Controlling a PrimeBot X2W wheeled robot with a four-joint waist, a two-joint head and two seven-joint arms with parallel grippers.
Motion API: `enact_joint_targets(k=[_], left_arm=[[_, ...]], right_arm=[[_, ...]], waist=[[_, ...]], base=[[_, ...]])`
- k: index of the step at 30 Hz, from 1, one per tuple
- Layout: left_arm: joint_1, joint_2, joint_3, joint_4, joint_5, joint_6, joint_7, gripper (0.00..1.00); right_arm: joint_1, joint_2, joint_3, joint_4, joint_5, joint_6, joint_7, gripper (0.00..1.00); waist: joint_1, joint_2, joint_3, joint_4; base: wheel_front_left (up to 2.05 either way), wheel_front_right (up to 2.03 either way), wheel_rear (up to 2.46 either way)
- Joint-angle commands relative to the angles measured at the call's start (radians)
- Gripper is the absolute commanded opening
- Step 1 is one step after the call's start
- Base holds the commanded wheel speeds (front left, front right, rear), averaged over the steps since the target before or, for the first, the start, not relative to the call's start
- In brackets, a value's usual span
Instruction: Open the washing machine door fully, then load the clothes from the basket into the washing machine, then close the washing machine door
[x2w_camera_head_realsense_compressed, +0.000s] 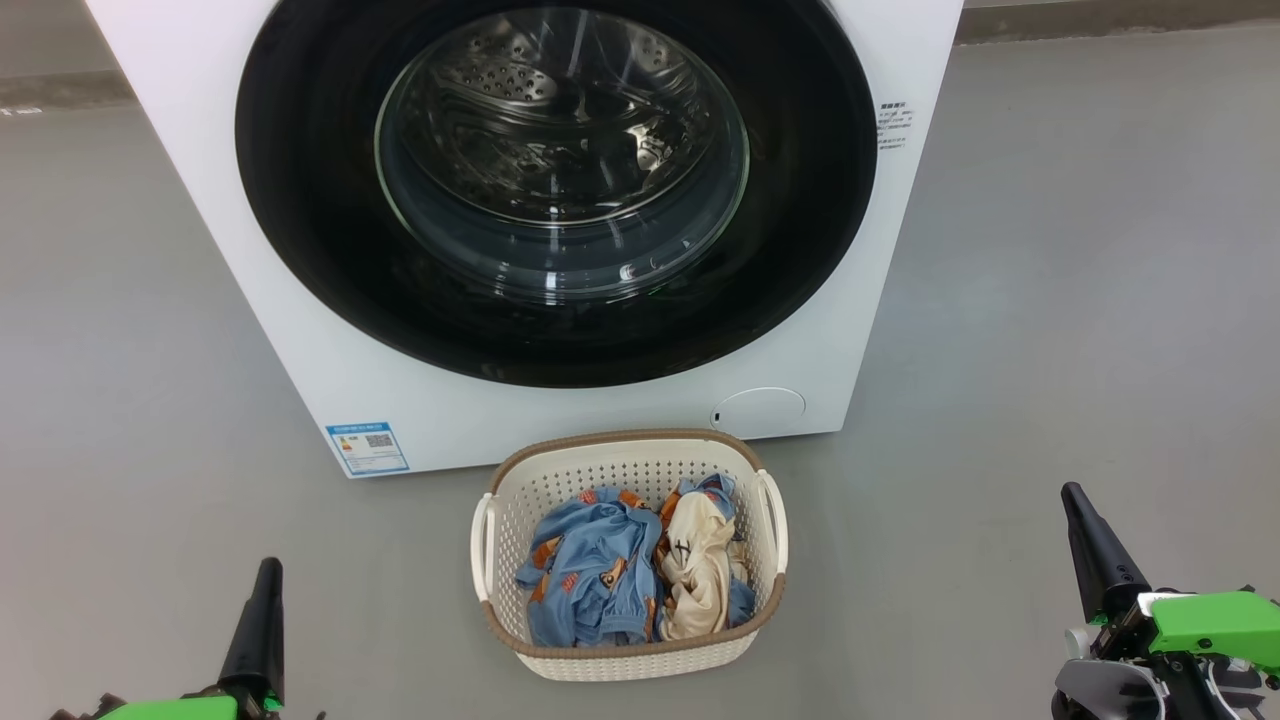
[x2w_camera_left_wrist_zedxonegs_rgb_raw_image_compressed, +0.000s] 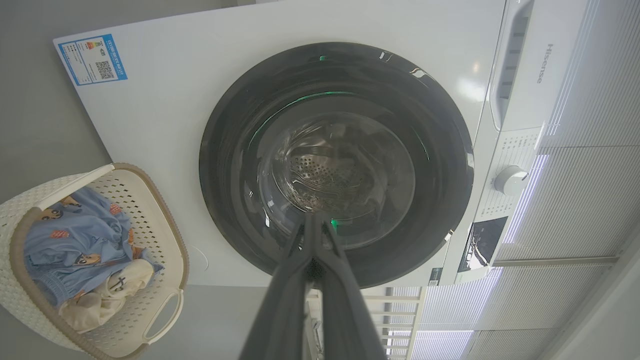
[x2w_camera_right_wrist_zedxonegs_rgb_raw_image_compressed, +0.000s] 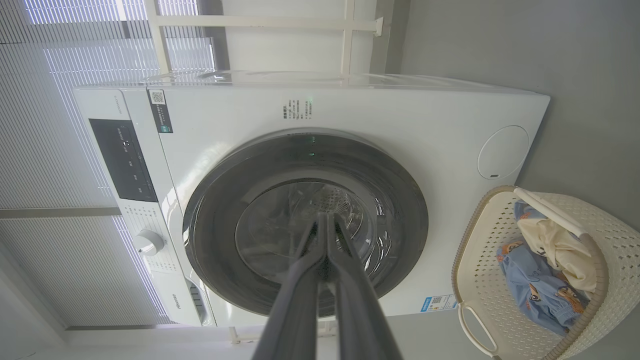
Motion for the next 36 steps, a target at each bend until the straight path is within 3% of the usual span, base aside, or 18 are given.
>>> enact_joint_targets(k=[1, 36], left_arm=[[-0.043, 0.009, 0.031, -0.013, 0.009, -0.007, 0.006, 0.0], [-0.043, 0.009, 0.031, -0.013, 0.009, -0.007, 0.006, 0.0]], right_arm=[[-0.044, -0.008, 0.019, -0.025, -0.01, 0.006, 0.004, 0.0], [-0.044, -0.008, 0.019, -0.025, -0.01, 0.006, 0.004, 0.0]], waist=[[0.0, 0.0, 0.0, 0.0], [0.0, 0.0, 0.0, 0.0]], base=[[0.0, 0.0, 0.0], [0.0, 0.0, 0.0]])
